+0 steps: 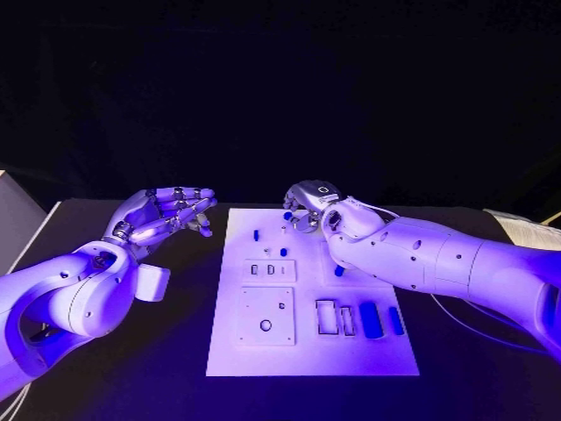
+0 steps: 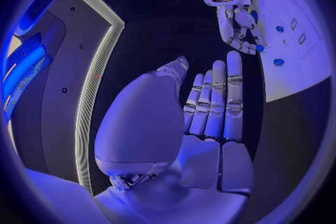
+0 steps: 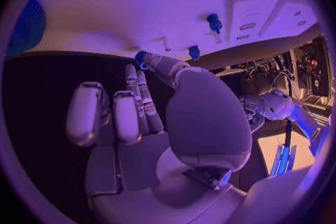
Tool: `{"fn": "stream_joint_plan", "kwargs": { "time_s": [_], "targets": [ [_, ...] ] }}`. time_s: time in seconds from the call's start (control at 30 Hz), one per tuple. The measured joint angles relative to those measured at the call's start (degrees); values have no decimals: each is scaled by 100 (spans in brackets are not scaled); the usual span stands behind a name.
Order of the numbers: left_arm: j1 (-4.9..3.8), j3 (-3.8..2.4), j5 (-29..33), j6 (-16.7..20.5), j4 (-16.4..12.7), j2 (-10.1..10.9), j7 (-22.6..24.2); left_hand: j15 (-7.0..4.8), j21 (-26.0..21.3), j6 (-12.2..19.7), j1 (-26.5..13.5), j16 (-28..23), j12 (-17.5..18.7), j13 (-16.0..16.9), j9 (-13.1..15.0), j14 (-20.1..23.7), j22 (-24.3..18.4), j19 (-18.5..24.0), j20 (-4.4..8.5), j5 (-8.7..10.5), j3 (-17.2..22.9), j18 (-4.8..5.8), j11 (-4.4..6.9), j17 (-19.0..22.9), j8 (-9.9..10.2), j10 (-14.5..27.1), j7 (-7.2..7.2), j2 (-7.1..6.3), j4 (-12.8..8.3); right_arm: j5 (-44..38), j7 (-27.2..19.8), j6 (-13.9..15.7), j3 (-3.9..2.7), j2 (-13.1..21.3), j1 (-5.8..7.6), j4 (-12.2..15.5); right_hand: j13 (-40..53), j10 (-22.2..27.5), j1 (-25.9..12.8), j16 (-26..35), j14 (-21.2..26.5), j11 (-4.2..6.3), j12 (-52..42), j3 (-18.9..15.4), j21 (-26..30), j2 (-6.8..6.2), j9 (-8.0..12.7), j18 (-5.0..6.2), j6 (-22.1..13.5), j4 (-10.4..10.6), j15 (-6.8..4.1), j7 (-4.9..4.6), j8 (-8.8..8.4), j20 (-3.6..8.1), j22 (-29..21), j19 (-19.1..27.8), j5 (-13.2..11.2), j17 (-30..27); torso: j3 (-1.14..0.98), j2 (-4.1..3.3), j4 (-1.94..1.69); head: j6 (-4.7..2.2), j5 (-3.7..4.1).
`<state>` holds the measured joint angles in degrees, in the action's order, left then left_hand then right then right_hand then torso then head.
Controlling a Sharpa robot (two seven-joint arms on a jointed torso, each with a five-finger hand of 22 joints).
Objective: Assemble the parts on the task board
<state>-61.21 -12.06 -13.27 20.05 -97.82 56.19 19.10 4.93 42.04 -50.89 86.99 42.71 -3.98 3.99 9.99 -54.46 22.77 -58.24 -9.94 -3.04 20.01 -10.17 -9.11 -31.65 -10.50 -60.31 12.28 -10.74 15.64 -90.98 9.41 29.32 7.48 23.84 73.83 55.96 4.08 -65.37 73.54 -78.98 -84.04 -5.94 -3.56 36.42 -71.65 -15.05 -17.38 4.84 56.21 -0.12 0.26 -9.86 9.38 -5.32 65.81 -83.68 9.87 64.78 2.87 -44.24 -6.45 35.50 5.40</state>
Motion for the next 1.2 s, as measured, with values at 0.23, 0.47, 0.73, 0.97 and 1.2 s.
{"fn": "stream_joint_plan", "kwargs": {
  "time_s": [0.23,0.47,0.73,0.97,1.2],
  "targets": [
    [0,0,0,0,0,2,-2,0,0,0,0,0,0,0,0,0,0,0,0,0,0,0,0,0,0,0,0,0,0,35,-32,7,1,-14,1,-26,-11,101,-1,32,1,-21,0,-37,44,1,10,0,-82,-11,16,-4,-44,-26,-63,27,0,-65,2,-1,2,-18,-7],
    [0,0,0,0,0,2,-4,0,0,0,0,0,0,0,0,0,-1,0,0,0,0,0,0,0,0,0,0,0,0,59,-52,21,1,-17,3,-34,-18,152,-1,32,1,-31,0,-53,65,1,10,0,-83,5,16,-4,-44,-26,-85,28,0,-81,1,-5,5,-24,-7],
    [-1,0,0,-1,11,1,-10,0,57,0,0,0,0,0,0,0,24,0,0,0,0,0,0,0,0,0,0,0,0,87,-53,96,1,4,6,-19,-17,152,-1,32,1,-31,0,-69,65,2,10,0,-82,21,15,-4,-44,-45,-99,9,0,-89,-1,-7,5,-29,-2],
    [0,0,-1,-13,50,4,-13,21,57,0,0,0,0,0,0,21,25,12,-13,0,0,0,0,0,0,0,0,0,0,139,-62,162,-1,495,29,500,14,63,-1,34,1,9,-32,-102,89,2,0,0,-82,54,15,-3,-44,-45,-122,8,0,-139,-2,1,16,-43,-3],
    [0,0,-1,-34,111,32,-13,7,157,0,0,57,-46,38,13,35,81,82,2,0,0,-1,35,0,0,-115,0,0,0,554,-181,244,-84,1287,205,1323,315,-629,-91,-70,2,124,-347,-390,-59,-88,-19,0,-143,145,-80,123,-152,10,131,-43,112,103,-27,2,64,-95,-13]
  ]
}}
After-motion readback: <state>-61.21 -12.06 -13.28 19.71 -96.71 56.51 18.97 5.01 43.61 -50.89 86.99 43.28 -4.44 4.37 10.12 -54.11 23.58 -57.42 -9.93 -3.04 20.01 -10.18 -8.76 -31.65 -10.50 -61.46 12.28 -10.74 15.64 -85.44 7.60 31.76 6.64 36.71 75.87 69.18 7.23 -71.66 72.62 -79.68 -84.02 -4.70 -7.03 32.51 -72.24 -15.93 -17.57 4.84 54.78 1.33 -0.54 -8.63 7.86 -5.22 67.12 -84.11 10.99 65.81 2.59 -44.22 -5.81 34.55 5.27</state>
